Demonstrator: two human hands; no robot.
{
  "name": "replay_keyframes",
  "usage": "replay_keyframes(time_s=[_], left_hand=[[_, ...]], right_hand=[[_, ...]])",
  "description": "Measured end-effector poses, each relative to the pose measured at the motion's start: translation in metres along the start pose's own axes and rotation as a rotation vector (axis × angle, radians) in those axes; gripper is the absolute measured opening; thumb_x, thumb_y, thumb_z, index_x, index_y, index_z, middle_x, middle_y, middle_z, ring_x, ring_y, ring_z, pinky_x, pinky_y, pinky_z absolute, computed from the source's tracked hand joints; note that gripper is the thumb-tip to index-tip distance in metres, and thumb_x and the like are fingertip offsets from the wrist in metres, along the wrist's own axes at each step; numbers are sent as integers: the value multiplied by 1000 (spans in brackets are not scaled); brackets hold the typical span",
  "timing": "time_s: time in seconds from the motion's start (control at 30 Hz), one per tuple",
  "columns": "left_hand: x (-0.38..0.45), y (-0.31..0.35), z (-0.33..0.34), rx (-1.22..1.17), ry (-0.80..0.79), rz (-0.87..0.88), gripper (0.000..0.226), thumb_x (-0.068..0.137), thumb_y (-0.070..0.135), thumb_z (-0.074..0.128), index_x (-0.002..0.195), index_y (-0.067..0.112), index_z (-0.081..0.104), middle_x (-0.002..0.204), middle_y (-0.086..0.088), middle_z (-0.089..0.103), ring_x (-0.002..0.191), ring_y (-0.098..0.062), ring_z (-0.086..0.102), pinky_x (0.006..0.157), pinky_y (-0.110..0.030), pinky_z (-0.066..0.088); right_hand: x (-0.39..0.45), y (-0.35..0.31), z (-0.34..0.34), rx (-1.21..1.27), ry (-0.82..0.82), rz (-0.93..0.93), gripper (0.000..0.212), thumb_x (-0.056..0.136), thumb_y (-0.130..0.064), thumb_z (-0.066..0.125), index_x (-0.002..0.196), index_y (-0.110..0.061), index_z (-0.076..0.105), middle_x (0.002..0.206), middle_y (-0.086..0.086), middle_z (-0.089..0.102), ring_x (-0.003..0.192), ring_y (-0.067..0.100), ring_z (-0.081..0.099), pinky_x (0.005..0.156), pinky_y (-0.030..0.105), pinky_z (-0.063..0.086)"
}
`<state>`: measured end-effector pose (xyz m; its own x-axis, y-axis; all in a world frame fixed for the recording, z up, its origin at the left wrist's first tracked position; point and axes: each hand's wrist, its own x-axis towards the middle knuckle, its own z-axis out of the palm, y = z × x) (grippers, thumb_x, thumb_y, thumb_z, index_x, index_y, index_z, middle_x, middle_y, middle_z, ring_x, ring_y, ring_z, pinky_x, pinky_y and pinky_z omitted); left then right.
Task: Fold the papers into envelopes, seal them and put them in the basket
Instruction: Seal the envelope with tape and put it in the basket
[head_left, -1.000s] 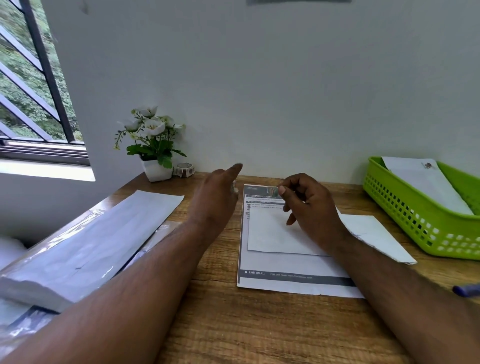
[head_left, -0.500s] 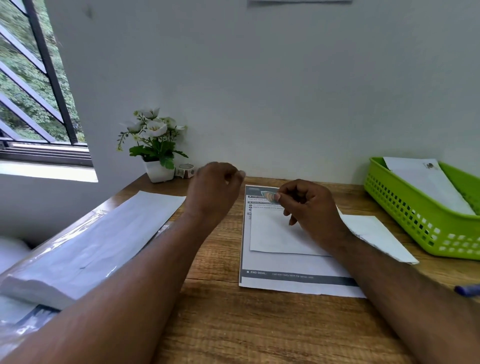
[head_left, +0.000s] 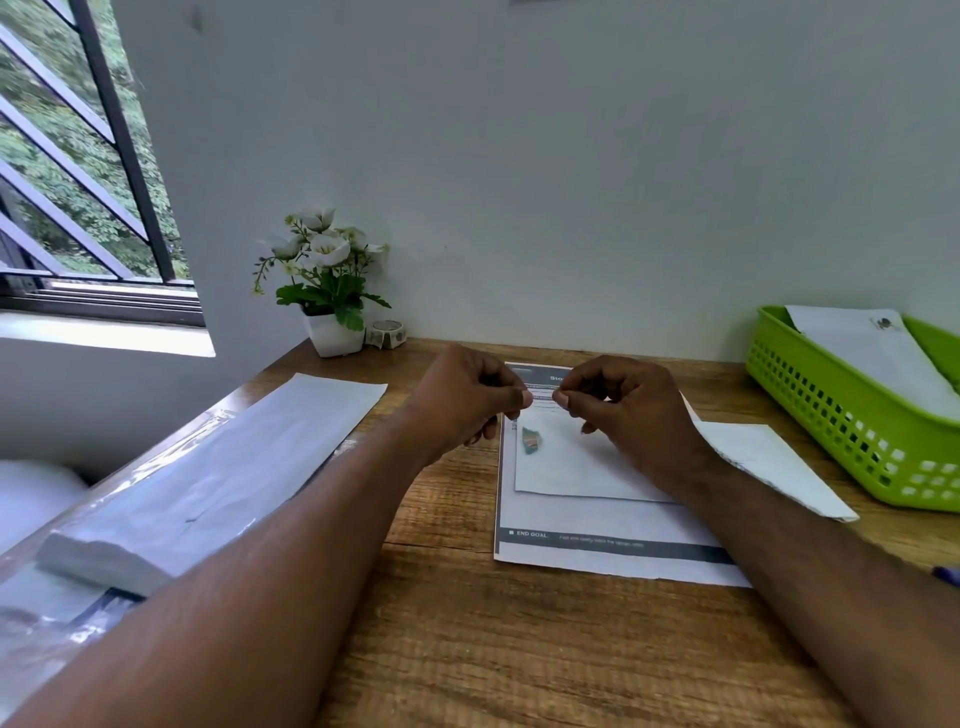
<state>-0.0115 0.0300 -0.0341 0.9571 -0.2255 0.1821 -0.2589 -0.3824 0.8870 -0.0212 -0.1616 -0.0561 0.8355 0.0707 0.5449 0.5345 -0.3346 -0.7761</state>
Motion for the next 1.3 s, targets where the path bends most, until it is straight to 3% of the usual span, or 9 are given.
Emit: replay_keyframes(time_s=[0.17,0.3,0.43,0.5,0.6,0.9,1.03,1.13,1.3], left_hand=[[5,-5,0,92,83,-10,5,88,12,68,91,11,71,74,-6,69,41,-7,52,39,-20,42],[6,-5,-4,170,-5,-32,11,88,9,68,98,12,71,81,-10,70,44,-8,53,41,-21,44],[5,-5,3,188,-5,-69,26,83,27,75,86,1,71,70,-17,66,39,-7,44,39,-16,37],[4,-5,9,258,7,-84,32,80,31,78,85,0,71,62,-5,62,39,-4,43,40,-14,34],[6,-4,14,303,2,-98,23,78,28,79,82,5,73,59,5,60,44,0,46,37,-12,32],[6,-2,15,303,-42,-77,7,77,16,79,79,10,76,75,0,72,64,-5,61,53,-17,45],[5,-1,14,52,102,-50,9,79,14,78,75,6,74,63,-3,67,40,-3,50,40,-17,39],[2,6,17,-313,274,-70,14,82,13,75,82,0,72,70,-12,69,48,-15,60,45,-24,51],[-2,12,32,-664,212,-204,16,84,10,73,87,-5,68,73,-16,71,63,-25,71,57,-27,59]], right_hand=[[2,8,-2,-19,34,63,6,79,-3,74,84,-4,72,77,12,69,64,10,60,56,29,55],[2,12,0,-87,-17,76,6,78,-5,74,81,-9,72,76,4,69,66,7,60,60,29,55],[3,14,1,-134,-72,72,10,77,-4,74,80,-13,73,76,-6,70,65,-2,59,62,16,50],[3,13,1,-152,-77,68,10,77,-4,75,79,-14,73,75,-8,70,64,-3,59,62,13,49],[2,14,1,-139,-76,72,9,77,-4,75,79,-12,73,75,-7,70,65,-3,59,63,16,51],[3,13,1,-166,-85,76,6,78,-6,74,82,-11,74,78,-6,71,67,-3,60,64,14,50],[1,11,1,-112,-67,94,8,80,-20,75,86,-16,74,79,1,71,73,15,64,65,31,57],[1,8,2,-70,-54,120,26,70,-36,80,91,-22,71,79,2,71,75,17,65,66,29,56],[2,4,2,26,-13,166,27,74,-21,80,97,-12,67,81,7,69,69,9,62,57,24,53]])
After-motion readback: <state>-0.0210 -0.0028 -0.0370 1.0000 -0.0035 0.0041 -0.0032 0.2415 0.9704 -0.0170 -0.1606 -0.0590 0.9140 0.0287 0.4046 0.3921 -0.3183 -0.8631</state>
